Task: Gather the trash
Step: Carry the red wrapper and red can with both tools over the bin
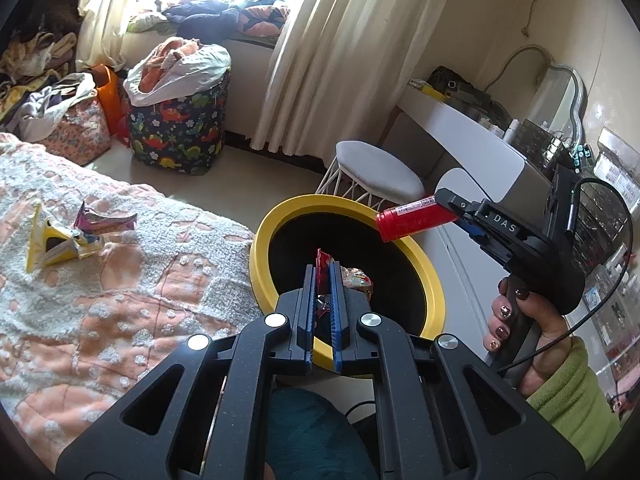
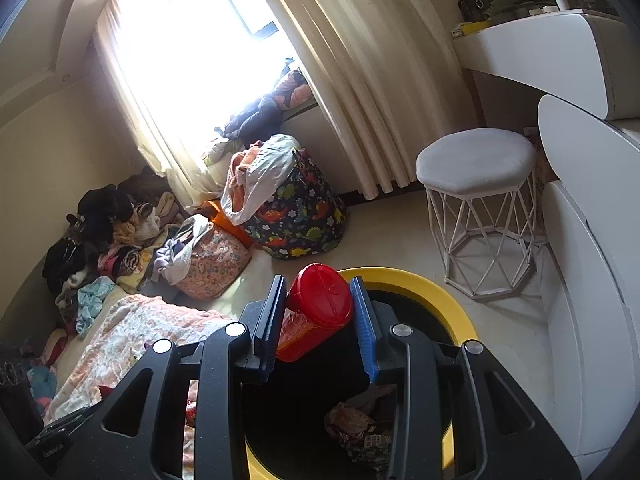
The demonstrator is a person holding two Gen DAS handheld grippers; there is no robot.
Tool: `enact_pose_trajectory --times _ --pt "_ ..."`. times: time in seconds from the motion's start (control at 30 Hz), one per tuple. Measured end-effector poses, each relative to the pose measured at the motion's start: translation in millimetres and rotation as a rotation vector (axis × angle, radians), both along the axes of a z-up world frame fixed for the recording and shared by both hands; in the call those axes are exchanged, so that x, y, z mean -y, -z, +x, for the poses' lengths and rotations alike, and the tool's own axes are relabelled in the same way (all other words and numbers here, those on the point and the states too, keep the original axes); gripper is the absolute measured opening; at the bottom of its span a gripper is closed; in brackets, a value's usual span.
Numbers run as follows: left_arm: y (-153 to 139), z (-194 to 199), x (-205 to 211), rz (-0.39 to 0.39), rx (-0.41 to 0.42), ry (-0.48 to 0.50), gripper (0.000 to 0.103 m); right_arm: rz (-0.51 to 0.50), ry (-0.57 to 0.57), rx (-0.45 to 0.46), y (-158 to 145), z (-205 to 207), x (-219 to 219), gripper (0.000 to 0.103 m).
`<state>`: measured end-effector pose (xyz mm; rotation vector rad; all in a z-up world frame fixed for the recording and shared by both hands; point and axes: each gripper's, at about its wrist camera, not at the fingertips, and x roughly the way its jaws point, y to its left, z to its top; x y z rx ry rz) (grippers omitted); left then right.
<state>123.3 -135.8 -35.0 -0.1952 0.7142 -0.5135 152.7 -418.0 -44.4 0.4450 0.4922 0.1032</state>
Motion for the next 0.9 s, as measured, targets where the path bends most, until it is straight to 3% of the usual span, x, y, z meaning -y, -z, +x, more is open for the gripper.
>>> enact_pose_trajectory --times 0.9 --pt "35 6 66 0.117 -0.058 0.151 0.003 -0.004 0.100 -0.091 26 6 18 0.031"
